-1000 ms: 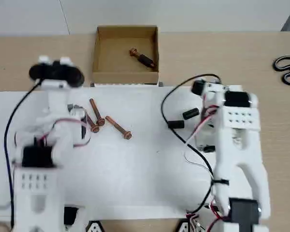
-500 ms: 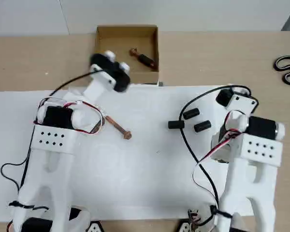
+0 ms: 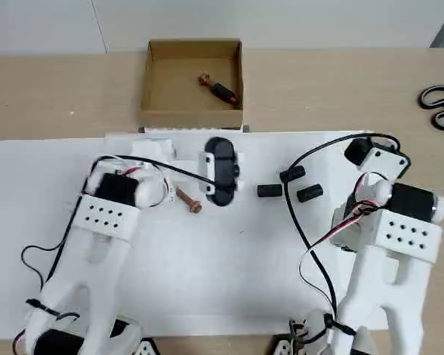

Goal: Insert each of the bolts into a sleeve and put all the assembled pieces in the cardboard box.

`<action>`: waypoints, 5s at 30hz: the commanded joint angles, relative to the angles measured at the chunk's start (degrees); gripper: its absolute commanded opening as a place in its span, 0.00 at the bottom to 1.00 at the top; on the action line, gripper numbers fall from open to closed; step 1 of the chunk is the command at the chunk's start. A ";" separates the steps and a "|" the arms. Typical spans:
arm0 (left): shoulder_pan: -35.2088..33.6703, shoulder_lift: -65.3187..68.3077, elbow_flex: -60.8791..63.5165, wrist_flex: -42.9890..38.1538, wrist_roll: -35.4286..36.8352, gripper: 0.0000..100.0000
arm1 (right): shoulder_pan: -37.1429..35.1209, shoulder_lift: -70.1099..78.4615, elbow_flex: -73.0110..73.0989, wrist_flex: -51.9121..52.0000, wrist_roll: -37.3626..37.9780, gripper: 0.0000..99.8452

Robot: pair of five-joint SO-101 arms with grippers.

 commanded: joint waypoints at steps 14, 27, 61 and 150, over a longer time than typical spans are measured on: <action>1.05 16.79 -5.93 -0.88 2.02 0.05 | 0.31 -1.36 -0.09 0.04 -0.35 0.00; 0.26 22.15 -11.47 5.10 1.85 0.08 | 0.31 -1.36 1.05 -0.66 -0.35 0.00; 1.93 32.18 -27.30 18.20 0.35 0.08 | 0.48 -1.36 1.05 -0.92 -0.35 0.00; 10.29 42.46 -25.63 23.56 -2.64 0.07 | 0.57 -1.71 1.14 -1.01 -0.35 0.00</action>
